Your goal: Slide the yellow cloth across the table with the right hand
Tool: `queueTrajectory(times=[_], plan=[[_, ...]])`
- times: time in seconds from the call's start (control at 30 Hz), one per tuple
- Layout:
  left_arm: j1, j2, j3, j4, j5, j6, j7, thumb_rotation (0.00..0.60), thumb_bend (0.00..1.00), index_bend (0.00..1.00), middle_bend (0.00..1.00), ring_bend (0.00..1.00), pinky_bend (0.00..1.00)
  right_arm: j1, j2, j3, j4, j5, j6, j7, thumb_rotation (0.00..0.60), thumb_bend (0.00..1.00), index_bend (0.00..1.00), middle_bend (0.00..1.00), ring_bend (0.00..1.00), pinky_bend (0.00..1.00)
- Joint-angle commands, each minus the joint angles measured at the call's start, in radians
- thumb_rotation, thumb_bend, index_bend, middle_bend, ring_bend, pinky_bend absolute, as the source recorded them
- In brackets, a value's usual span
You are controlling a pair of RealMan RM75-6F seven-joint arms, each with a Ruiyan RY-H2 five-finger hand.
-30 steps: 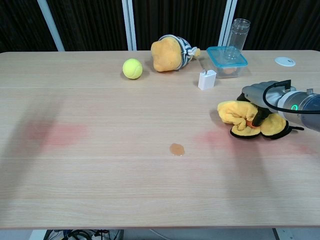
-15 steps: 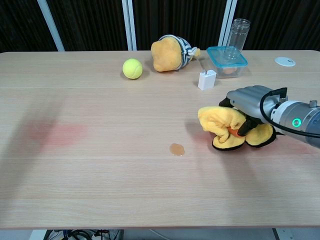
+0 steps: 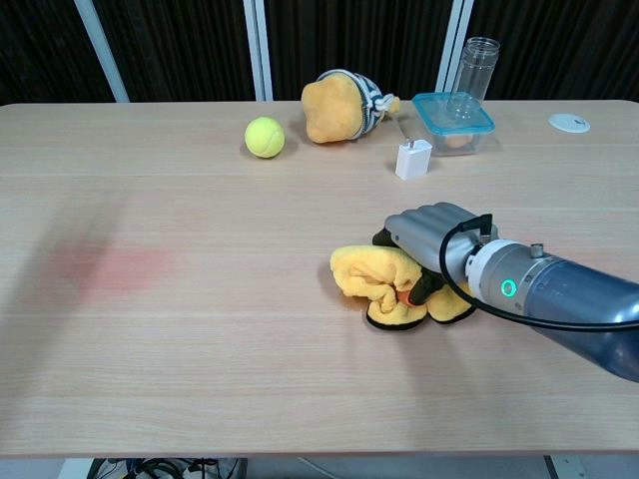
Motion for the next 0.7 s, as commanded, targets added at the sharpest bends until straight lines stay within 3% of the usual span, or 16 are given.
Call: queueTrajectory(times=[0.03,0.5,0.7], plan=[[-0.001,0.001,0.000,-0.001,-0.001,-0.001,-0.001,0.600,0.00,0.00,0.00,0.00,0.00,0.012,-0.043,0.015,0.036,-0.003,-0.009,-0.002,0.600,0.50,0.69,0.69,0.77,0.73],[-0.004,0.005,-0.009,-0.005,-0.020,-0.009,-0.008,0.600,0.00,0.00,0.00,0.00,0.00,0.058,-0.182,0.072,0.162,0.007,-0.065,0.001,0.600,0.50,0.69,0.69,0.77,0.72],[-0.002,0.007,-0.008,-0.003,-0.018,-0.007,-0.012,0.600,0.00,0.00,0.00,0.00,0.00,0.057,-0.179,0.075,0.166,0.001,-0.052,-0.021,0.600,0.50,0.69,0.69,0.77,0.72]])
